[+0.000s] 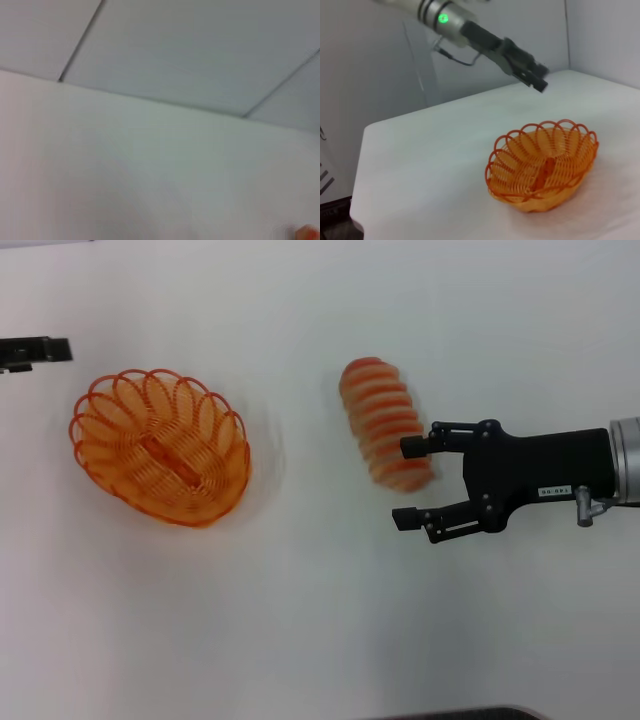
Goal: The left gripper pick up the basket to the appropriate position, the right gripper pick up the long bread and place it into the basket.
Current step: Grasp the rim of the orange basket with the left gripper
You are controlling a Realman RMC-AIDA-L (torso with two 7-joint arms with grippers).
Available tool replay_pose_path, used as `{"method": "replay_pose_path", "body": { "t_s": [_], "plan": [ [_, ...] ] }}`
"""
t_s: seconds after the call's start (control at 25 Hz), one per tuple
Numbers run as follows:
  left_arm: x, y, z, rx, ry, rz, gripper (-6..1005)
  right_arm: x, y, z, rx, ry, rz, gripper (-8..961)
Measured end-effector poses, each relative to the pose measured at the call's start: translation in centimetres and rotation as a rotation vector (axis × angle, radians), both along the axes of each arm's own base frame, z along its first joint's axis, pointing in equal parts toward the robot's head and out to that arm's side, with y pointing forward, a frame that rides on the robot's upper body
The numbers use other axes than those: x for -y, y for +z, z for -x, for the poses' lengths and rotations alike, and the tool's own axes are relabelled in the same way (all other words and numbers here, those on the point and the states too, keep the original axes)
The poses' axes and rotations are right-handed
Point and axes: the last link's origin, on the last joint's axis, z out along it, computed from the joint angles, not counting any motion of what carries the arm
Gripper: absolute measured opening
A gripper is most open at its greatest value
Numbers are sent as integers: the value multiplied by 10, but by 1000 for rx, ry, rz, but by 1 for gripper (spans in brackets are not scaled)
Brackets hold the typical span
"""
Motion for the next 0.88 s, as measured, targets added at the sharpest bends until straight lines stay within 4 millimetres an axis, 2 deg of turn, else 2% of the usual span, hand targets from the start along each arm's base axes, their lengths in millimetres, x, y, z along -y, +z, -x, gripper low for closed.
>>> {"method": "replay_pose_path", "body": {
  "t_s": [0.32, 0.52, 0.64, 0.88],
  "plan": [
    [-31, -25, -45, -301, -174, 197, 791, -1, 1, 1, 4, 10, 3, 942],
    [-39, -47, -65, -485, -282, 267, 790, -1, 1, 2, 4, 12, 5, 942],
    [-42, -57, -73, -574, -311, 290, 790, -1, 1, 2, 2, 14, 8, 942],
    [-45, -67, -74, -677, -310, 294, 790, 0, 1, 2, -3, 15, 12, 942]
  ]
}}
